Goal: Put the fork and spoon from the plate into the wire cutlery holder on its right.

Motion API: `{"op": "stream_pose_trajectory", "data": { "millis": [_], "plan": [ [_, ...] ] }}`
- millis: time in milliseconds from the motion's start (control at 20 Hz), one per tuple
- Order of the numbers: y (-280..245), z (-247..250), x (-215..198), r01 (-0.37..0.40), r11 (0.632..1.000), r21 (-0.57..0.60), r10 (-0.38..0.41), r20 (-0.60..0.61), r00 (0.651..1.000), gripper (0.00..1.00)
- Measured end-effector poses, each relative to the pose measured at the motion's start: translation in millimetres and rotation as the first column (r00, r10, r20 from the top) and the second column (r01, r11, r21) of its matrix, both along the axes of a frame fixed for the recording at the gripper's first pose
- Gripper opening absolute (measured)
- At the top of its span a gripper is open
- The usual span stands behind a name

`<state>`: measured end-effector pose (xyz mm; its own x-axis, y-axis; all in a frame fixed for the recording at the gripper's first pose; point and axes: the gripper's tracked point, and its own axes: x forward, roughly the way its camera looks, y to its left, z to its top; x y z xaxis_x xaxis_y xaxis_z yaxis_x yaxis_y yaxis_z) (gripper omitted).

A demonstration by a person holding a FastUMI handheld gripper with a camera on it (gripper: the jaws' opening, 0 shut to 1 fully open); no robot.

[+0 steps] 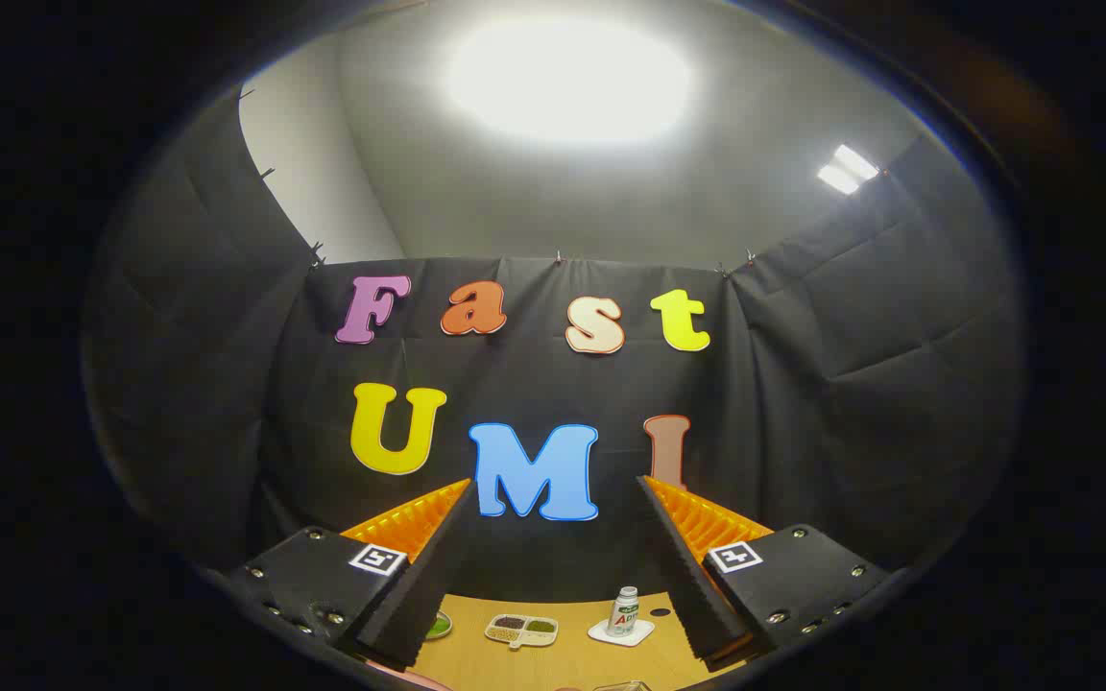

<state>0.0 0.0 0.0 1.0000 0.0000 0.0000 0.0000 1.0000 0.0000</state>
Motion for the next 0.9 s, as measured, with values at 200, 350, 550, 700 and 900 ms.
{"op": "stream_pose_trajectory", "data": {
  "millis": [200,350,550,700,900],
  "plan": [
    [-0.6,0.5,0.2,0.005,1.000,-0.001,-0.005,-0.003,1.000,0.98],
    [-1.3,1.2,0.1,0.011,1.000,0.005,-0.011,-0.002,1.000,0.98],
    [-1.5,-0.4,0.7,0.018,1.000,0.005,-0.018,-0.012,1.000,0.98],
    [-2.1,-0.4,1.2,0.022,1.000,0.002,-0.022,-0.019,1.000,0.98],
    [-3.0,-0.9,2.5,0.026,1.000,-0.006,-0.026,-0.020,0.999,0.98]
  ]
}}
